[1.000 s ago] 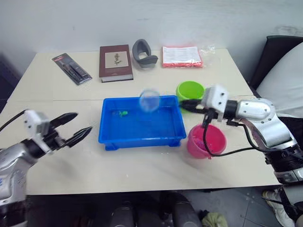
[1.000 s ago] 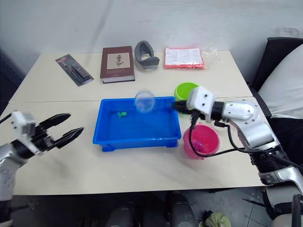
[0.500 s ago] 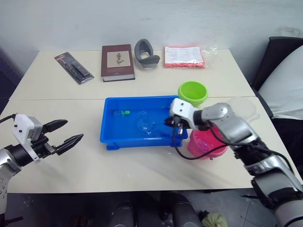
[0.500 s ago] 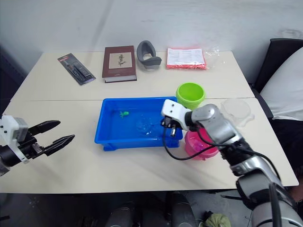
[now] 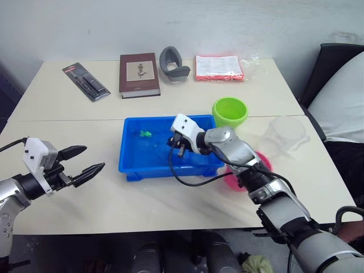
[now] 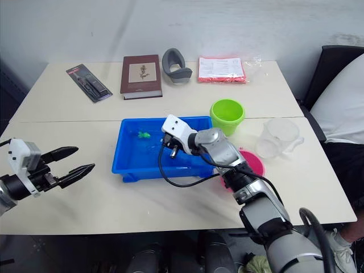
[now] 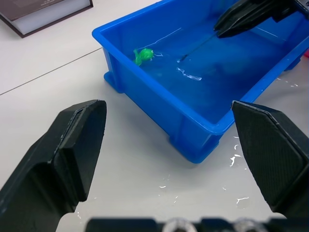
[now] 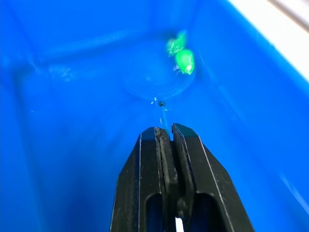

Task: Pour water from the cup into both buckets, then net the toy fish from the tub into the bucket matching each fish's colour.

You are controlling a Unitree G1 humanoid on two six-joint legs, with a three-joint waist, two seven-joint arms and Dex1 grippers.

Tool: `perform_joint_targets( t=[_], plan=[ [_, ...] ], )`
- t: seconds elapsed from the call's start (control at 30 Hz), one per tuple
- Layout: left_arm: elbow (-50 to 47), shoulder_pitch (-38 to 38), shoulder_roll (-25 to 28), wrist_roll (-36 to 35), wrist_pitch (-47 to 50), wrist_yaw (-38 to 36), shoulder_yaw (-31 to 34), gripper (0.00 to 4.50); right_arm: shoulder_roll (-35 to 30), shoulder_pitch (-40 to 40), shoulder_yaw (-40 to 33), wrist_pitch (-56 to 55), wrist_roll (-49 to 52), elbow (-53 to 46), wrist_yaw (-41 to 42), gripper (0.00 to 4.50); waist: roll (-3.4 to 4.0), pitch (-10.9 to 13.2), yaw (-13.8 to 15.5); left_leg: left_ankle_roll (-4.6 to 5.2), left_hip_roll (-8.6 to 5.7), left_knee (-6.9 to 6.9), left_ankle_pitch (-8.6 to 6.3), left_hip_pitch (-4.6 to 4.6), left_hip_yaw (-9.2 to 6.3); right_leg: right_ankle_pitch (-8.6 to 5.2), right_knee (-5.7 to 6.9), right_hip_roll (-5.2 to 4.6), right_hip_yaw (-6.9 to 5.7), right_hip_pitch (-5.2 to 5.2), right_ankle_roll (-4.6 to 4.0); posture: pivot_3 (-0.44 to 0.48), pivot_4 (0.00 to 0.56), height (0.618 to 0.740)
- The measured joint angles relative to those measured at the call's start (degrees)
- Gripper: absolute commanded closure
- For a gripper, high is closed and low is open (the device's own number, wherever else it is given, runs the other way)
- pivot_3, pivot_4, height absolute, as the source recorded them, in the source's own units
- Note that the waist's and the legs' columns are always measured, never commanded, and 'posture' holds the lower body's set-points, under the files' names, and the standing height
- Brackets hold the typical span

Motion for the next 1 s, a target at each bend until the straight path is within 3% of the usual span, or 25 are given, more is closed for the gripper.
perform_joint_targets(
  t=[0.27,0.53,0.73,1.0],
  plan=[
    [0.2,0.3,-0.1,0.0,-0.7,-0.9,-0.4,0.06,-2.3,4.8,-2.0,-0.6,-0.1,-6.9,0.8,4.5,0.0,0.0,0.1,0.0,0.0,-0.01,-0.01,0.0,-0.01,0.0,-0.01,0.0,-0.01,0.0,0.0,0.0,0.15,0.74],
    [0.3,-1.0,-0.8,0.0,-1.8,-1.7,-2.1,0.06,-9.7,11.4,-7.2,7.3,7.0,-23.0,7.3,4.5,0.0,0.0,0.4,0.02,-0.01,-0.02,-0.03,0.0,-0.02,0.0,-0.06,0.0,-0.01,0.0,0.0,0.0,0.15,0.74],
    [0.3,-4.9,-2.0,-0.9,-3.0,-1.9,-2.8,0.06,-15.4,16.2,-13.3,13.5,13.0,-32.4,8.7,4.5,-0.02,0.0,0.6,0.03,-0.03,-0.02,-0.04,0.01,-0.02,0.0,-0.12,0.0,-0.01,0.02,0.0,0.0,0.15,0.74],
    [0.0,-13.1,-1.2,-0.4,-0.8,-1.6,-10.0,0.06,-21.5,24.6,-23.0,17.8,18.8,-39.0,6.3,4.5,-0.03,0.0,0.7,0.05,-0.07,-0.02,-0.03,0.03,0.02,0.01,-0.14,0.02,0.0,0.04,0.01,0.0,0.15,0.74]
  ],
)
